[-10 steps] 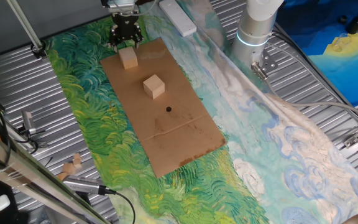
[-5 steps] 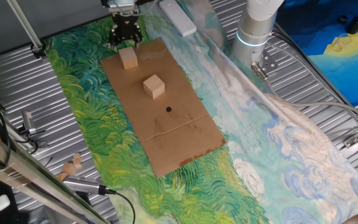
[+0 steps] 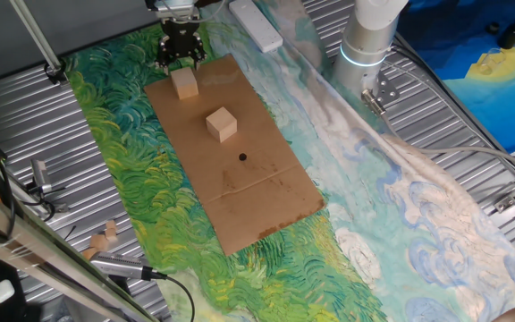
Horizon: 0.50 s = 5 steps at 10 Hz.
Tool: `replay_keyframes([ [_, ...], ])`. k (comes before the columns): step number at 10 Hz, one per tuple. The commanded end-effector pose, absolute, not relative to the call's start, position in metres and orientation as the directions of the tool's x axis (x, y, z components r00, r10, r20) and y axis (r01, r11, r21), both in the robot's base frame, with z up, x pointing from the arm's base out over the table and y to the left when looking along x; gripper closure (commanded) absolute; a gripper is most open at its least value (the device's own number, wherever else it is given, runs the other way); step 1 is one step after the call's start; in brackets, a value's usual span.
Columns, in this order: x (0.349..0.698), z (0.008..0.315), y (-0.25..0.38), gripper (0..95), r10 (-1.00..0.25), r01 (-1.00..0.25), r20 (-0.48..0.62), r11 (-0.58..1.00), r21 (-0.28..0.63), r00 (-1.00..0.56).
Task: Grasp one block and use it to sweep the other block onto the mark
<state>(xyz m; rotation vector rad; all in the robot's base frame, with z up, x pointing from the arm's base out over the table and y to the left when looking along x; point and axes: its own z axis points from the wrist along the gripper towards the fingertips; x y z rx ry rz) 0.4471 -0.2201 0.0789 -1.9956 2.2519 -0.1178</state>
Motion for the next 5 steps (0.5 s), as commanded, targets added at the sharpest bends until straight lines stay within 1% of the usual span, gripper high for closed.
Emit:
replay_keyframes([
  [1,0.4472,0.0789,-0.2203,19.0,-0.985,-0.979,0.069,0.145,-0.144,-0.156],
  [3,0.4475,0.0782,-0.2204,19.0,-0.988,-0.982,0.07,0.124,-0.141,-0.135],
  [5,0.4502,0.0702,-0.2232,19.0,-0.99,-0.984,0.068,0.11,-0.141,-0.12],
])
